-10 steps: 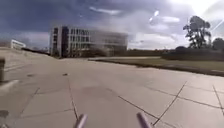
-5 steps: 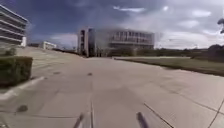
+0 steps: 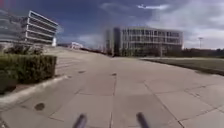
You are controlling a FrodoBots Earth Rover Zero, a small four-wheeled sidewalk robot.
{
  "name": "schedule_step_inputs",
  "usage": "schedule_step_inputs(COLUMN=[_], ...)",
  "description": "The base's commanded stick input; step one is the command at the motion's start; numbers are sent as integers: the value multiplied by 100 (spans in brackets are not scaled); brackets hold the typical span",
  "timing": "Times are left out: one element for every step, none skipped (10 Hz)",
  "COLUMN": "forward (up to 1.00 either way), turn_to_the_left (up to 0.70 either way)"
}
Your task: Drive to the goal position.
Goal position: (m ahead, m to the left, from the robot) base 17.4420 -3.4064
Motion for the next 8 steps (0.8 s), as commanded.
schedule_step_inputs(forward=[50, 50, 50, 50, 50, 50, 50, 50], turn_to_the_left=[-31, -50, -50, -50, -50, -50, -50, -37])
